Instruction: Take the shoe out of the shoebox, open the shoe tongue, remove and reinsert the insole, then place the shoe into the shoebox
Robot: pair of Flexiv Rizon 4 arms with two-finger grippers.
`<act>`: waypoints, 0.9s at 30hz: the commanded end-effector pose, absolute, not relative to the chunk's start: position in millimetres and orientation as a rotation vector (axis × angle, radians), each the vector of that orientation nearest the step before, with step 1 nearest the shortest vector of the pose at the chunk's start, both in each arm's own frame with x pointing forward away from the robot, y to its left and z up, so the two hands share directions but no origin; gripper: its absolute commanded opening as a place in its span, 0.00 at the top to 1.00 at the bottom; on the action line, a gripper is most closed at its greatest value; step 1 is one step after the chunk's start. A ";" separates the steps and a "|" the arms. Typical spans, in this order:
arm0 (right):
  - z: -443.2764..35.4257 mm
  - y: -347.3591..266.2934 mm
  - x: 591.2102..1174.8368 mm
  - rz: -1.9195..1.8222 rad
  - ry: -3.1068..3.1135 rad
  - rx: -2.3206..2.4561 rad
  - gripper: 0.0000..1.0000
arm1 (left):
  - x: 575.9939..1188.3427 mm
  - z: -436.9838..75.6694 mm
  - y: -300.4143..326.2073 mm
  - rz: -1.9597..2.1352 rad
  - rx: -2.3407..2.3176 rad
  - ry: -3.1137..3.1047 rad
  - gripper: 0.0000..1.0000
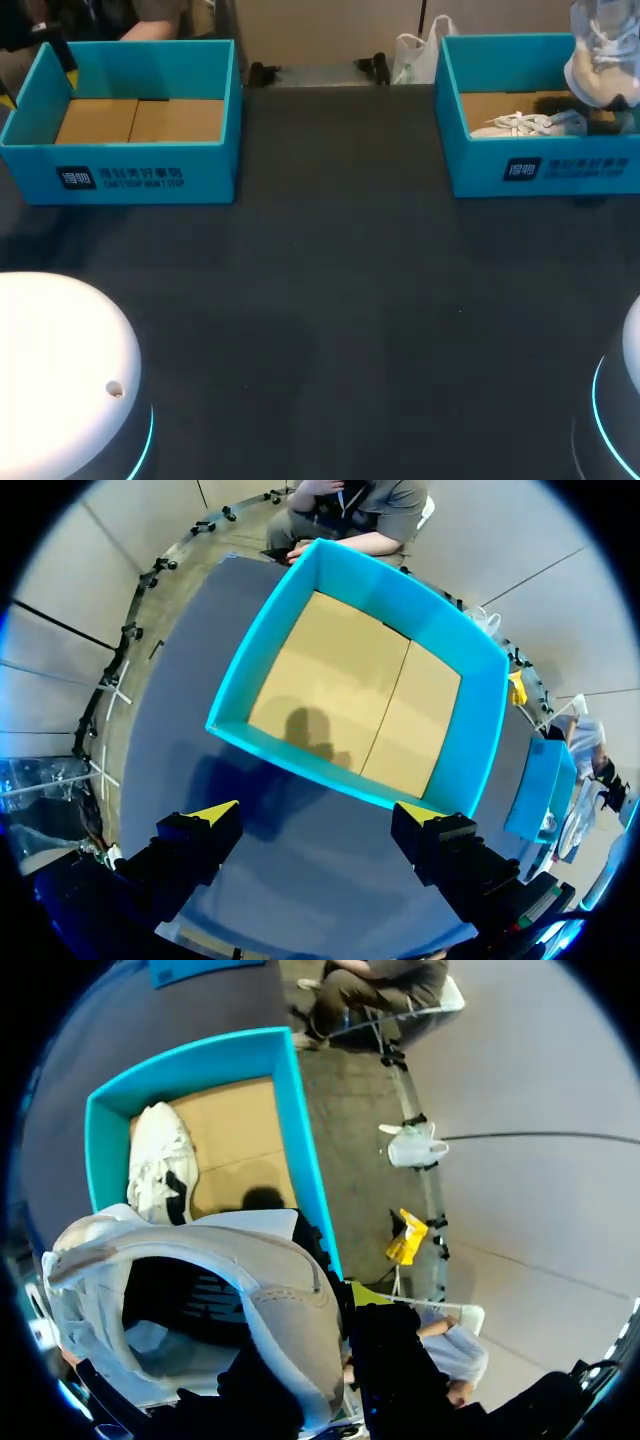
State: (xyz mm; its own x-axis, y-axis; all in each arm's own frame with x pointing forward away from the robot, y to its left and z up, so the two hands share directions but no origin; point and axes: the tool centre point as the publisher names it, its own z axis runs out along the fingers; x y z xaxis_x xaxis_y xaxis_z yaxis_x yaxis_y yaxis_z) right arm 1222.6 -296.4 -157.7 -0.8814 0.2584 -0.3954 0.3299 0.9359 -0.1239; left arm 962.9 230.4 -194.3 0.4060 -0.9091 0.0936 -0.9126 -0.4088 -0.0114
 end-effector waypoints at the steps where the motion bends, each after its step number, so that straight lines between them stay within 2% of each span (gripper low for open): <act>1: -150.9 -302.7 1244.8 -0.351 2.693 0.676 1.00 | 961.4 -194.0 230.4 0.133 2.602 -1.685 0.00; 7: -146.0 -337.5 1240.0 -0.249 2.525 1.169 1.00 | 961.4 -194.0 230.4 0.133 2.602 -1.685 0.00; 15: -135.1 -352.1 1203.0 -0.110 2.375 1.533 1.00 | 961.4 -194.0 230.4 0.133 2.602 -1.685 0.00; 27: -135.1 -352.1 1203.0 -0.110 2.375 1.533 1.00 | 961.4 -194.0 230.4 0.133 2.602 -1.685 0.00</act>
